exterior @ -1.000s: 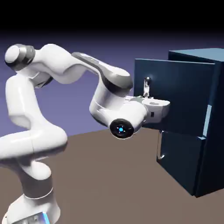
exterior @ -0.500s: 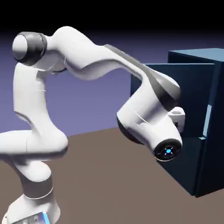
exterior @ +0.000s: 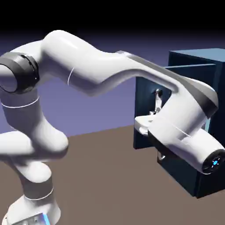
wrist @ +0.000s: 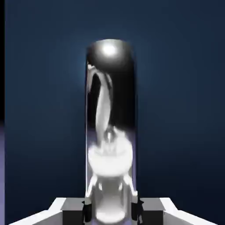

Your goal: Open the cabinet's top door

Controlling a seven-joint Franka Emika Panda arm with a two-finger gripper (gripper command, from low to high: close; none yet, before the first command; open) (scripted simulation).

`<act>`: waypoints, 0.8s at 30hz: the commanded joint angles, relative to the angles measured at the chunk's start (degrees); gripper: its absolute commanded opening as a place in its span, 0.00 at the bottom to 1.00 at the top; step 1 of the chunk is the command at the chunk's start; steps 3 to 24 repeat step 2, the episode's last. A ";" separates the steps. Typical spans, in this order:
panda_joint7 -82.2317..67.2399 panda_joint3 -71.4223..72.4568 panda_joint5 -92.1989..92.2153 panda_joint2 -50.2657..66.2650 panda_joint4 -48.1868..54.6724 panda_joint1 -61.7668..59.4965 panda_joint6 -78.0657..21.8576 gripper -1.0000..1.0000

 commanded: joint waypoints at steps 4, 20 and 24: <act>0.28 -0.11 -0.47 0.71 0.54 0.35 0.02 1.00; 0.28 -0.11 -0.47 0.71 0.54 0.35 0.02 1.00; 0.28 -0.11 -0.47 0.71 0.54 0.35 0.02 1.00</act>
